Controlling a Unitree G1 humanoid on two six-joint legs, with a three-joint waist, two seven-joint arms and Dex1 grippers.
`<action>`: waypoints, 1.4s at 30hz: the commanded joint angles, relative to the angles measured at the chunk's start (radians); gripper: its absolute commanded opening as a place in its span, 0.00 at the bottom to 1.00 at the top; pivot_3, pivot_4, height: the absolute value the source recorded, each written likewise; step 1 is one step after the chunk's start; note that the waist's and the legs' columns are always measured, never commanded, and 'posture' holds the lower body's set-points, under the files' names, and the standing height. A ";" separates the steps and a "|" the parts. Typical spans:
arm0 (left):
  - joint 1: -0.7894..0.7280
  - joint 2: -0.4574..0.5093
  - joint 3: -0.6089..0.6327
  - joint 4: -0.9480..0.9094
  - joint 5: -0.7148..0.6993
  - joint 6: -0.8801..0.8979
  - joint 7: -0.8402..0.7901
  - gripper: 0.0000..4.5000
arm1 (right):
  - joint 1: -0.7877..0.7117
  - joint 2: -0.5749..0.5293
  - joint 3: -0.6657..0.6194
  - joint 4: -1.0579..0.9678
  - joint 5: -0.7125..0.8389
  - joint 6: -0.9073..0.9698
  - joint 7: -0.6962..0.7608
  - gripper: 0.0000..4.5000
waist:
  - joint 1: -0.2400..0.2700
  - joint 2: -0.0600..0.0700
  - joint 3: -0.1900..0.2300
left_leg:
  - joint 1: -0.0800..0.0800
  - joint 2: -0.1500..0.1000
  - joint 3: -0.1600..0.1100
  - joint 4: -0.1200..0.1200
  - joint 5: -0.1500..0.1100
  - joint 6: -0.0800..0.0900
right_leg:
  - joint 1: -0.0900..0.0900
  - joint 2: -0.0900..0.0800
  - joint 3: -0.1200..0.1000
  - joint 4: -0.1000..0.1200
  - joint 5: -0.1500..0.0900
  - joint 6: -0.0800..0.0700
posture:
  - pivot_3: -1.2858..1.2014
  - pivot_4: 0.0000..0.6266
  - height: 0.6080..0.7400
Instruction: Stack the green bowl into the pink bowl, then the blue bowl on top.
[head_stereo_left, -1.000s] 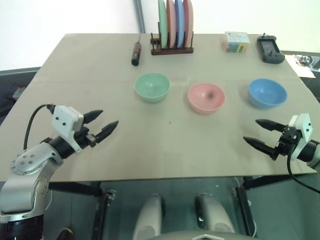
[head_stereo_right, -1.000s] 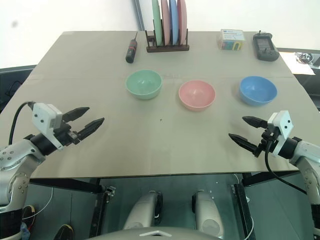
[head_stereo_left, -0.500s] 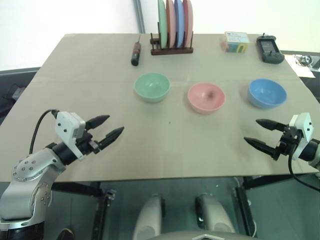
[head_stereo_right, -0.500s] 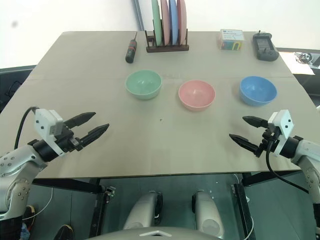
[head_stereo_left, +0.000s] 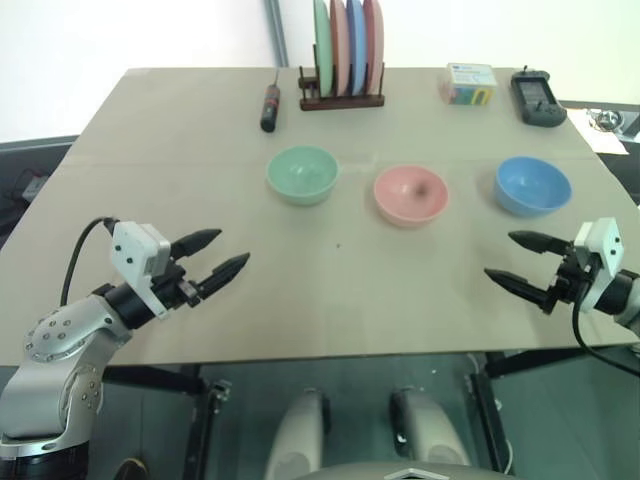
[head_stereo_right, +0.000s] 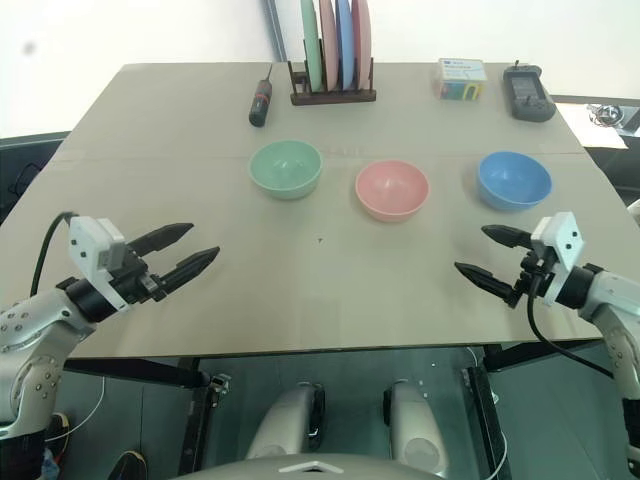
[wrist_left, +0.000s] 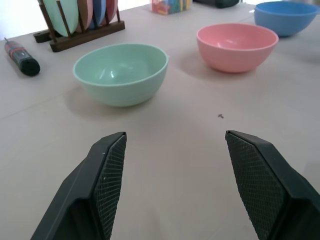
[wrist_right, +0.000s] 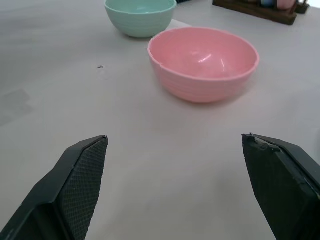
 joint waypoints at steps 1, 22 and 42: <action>0.000 0.001 0.020 -0.061 -0.065 0.005 -0.023 0.75 | -0.148 -0.076 0.128 -0.027 -0.105 0.068 0.003 1.00 | -0.001 0.000 0.000 | 0.000 0.000 0.000 0.000 0.000 0.000 | 0.000 0.000 0.000 0.000 0.000 0.000 | 0.52 0.24 1.00; 0.158 -0.031 0.049 -0.243 -0.168 0.035 -0.007 0.75 | -0.866 0.272 0.564 0.842 -0.528 -0.232 0.134 0.94 | -0.001 0.000 0.000 | -0.002 0.000 0.000 -0.002 0.000 0.000 | -0.002 0.000 0.000 0.000 0.004 0.000 | 0.52 0.24 1.00; 0.218 -0.044 0.076 -0.279 -0.170 0.020 0.025 0.75 | -0.855 0.360 0.566 0.762 -0.566 -0.315 0.232 0.01 | -0.003 0.000 0.000 | -0.001 0.000 0.000 -0.003 0.000 0.000 | -0.002 0.000 0.000 0.000 0.004 0.000 | 0.52 0.24 1.00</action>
